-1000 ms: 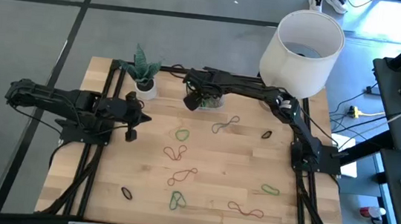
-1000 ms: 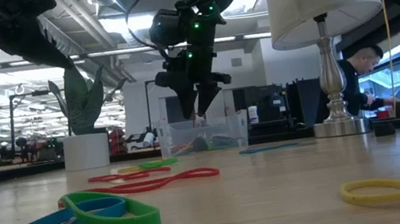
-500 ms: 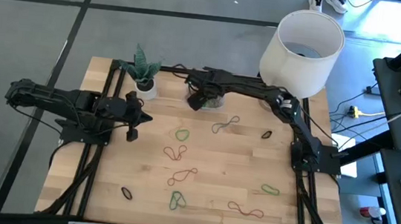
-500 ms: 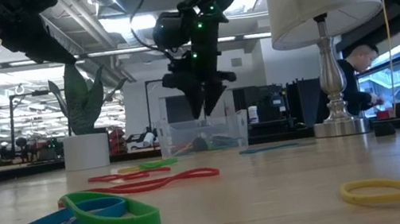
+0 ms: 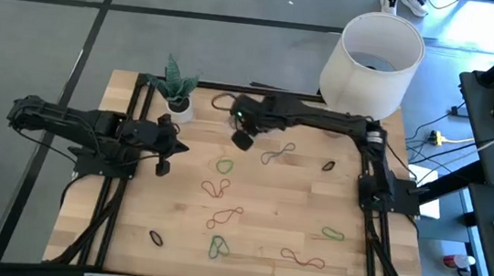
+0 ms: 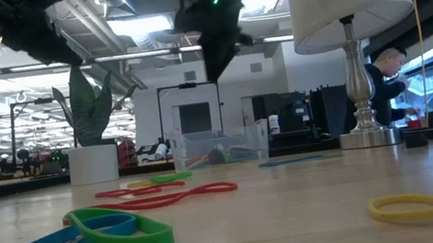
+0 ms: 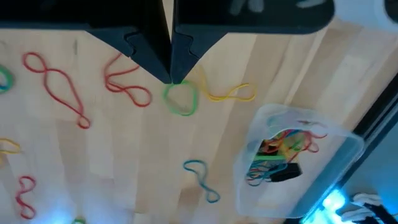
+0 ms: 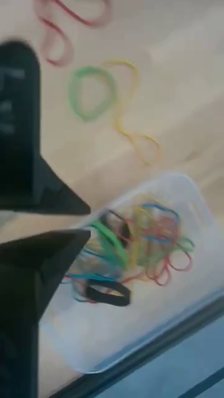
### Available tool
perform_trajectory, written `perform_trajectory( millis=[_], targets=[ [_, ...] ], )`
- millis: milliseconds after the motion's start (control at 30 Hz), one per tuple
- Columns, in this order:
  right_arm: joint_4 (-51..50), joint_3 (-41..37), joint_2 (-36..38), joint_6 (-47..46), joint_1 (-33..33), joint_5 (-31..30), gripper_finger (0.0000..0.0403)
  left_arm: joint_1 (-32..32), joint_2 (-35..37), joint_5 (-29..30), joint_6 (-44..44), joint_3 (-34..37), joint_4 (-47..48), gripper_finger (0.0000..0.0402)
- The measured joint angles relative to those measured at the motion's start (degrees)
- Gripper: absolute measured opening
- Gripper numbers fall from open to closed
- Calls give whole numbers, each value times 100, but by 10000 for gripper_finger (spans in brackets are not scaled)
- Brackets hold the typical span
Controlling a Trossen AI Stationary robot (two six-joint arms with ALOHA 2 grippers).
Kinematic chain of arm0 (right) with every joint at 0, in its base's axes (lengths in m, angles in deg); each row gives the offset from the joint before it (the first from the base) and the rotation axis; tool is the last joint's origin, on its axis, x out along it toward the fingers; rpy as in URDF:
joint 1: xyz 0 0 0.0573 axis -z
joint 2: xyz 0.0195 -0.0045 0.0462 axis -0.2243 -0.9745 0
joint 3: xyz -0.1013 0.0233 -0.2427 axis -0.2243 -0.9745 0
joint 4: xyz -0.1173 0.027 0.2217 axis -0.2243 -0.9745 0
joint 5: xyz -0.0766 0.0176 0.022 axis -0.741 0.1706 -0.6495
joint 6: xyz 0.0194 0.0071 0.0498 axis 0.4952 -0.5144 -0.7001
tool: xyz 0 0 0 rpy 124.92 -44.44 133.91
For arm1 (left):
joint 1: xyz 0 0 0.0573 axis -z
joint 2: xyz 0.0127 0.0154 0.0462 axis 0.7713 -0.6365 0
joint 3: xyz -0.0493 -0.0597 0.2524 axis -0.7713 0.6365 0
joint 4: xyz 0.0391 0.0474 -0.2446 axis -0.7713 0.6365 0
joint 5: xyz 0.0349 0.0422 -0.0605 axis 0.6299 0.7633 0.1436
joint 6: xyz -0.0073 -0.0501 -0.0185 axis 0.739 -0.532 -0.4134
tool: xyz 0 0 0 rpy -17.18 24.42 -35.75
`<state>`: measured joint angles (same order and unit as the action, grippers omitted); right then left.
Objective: Pick and place rubber bands into bin
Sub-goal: Put the black rubber band into the transparent bin
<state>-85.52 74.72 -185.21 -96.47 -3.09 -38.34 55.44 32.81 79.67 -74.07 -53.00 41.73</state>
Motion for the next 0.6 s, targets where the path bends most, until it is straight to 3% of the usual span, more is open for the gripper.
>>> perform_trajectory(
  millis=[133, 367, 600],
  targets=[
    [100, -1037, 772, -162, -395, -3, 6, 332, -517, 100, -72, -354, 174, 3],
    [1169, -3614, 2698, -1163, -1202, -8, 14, 962, -1679, 502, -866, -1014, 862, 3],
    [1338, -5529, 4321, -2395, -2035, -24, 8, 1573, -2885, 519, -2251, -1905, 1932, 4]
  ],
)
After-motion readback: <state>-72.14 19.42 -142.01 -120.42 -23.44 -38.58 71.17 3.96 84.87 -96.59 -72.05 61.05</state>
